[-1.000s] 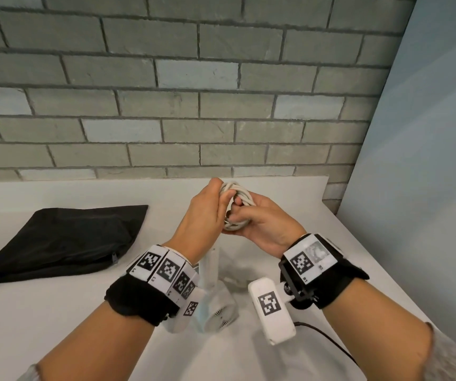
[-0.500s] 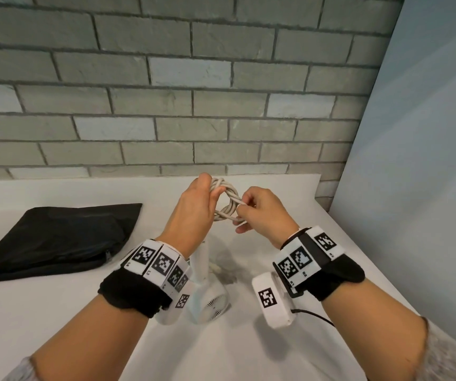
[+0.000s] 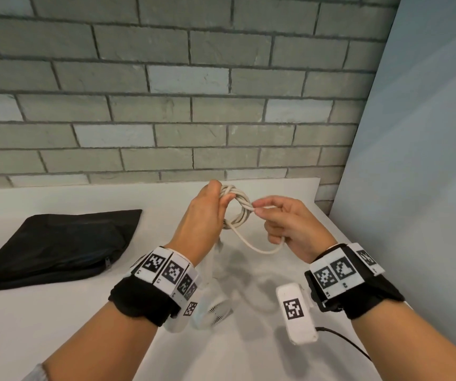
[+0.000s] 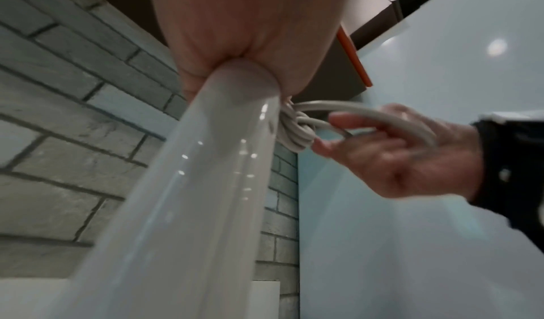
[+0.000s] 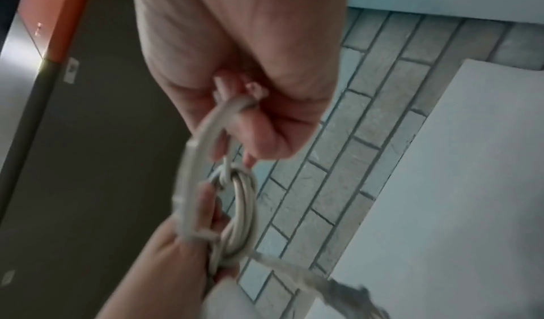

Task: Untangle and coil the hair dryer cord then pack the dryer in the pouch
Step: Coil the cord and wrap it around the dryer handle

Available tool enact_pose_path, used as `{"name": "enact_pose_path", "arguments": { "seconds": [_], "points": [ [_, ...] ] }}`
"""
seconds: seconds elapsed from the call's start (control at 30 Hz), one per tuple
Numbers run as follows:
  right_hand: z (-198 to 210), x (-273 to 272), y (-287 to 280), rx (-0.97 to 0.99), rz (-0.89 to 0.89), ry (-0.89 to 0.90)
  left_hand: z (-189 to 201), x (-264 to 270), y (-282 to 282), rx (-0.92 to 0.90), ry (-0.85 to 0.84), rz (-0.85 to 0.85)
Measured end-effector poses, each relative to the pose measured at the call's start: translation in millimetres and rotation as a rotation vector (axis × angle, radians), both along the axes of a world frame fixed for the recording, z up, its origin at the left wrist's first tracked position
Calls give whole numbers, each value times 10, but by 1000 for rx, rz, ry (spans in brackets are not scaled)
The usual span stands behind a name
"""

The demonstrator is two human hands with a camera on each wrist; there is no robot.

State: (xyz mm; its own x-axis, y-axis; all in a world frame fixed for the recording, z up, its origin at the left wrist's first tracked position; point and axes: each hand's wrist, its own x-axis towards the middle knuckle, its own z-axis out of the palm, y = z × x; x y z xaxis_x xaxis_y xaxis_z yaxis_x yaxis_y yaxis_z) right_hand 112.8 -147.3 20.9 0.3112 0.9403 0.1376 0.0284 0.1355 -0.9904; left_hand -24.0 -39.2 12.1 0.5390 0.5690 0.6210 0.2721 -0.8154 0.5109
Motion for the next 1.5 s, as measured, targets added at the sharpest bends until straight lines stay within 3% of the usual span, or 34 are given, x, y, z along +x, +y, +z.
{"name": "enact_pose_path", "arguments": {
  "seconds": [0.13,0.27,0.33,0.5,0.63,0.7,0.83,0.93,1.03,1.13,1.2,1.37,1.5],
  "points": [
    [-105,183,-120,-38,-56,-107,-5,-86,110,-57,-49,69],
    [-211,276,-209,89,-37,147,-58,-87,181,-35,-71,101],
    [-219,306,-244,102,-35,166,-60,-67,183,-26,-91,105],
    [-227,390,-358,-51,70,-13,-66,-81,201,-76,-109,116],
    [-385,373,-279,-111,22,-338,-64,-75,173,-163,-155,68],
    [-443,309,-187,-71,-3,-505,-61,-75,146,-167,-181,61],
    [-479,32,-43,123,-40,-603,-38,-101,134,-151,-170,81],
    [-464,-7,43,233,-171,-602,-15,-143,140,-175,-145,72],
    [-459,49,206,258,-357,-719,-8,-185,120,-195,-152,16],
    [-427,10,382,260,-410,-612,-26,-167,94,-212,-173,-54],
    [-371,-84,457,245,-368,-434,-45,-128,85,-214,-195,-83],
    [-257,-368,532,203,-81,20,-54,-63,50,-194,-247,2],
    [-294,-416,481,194,202,503,-54,-70,31,-169,-278,71]
  ]
}}
